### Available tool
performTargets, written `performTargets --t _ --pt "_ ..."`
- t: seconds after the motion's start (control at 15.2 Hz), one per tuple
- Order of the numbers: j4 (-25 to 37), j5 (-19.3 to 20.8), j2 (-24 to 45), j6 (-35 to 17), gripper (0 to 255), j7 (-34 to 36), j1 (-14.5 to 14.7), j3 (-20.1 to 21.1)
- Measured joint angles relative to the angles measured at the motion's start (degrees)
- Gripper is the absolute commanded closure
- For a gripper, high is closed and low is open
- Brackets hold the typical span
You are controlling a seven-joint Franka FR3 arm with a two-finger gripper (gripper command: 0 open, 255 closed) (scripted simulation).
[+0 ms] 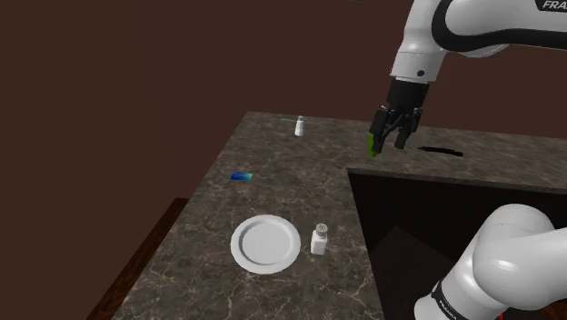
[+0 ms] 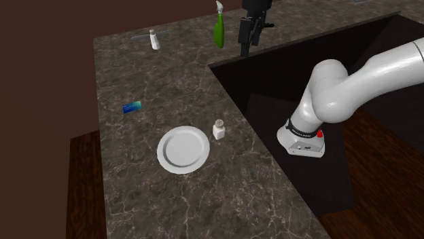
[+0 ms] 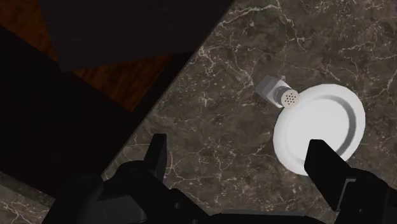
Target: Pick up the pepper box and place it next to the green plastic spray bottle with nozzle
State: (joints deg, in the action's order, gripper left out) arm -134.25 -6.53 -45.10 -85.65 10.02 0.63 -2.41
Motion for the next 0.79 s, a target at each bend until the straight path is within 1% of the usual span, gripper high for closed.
performTargets --t 0.13,0.26,0.59,0.79 --pt "-0.8 -0.1 0.1 -0.9 0 0.1 0.1 0.4" --pt "-2.9 -0.5 0.3 -3.6 0 0.8 0.8 2.1" --pt "-8.4 -2.1 1.9 -11.6 0 3.6 3.0 7.6" --pt "-11.0 -2.7 4.8 -17.6 0 5.1 4.2 10.9"
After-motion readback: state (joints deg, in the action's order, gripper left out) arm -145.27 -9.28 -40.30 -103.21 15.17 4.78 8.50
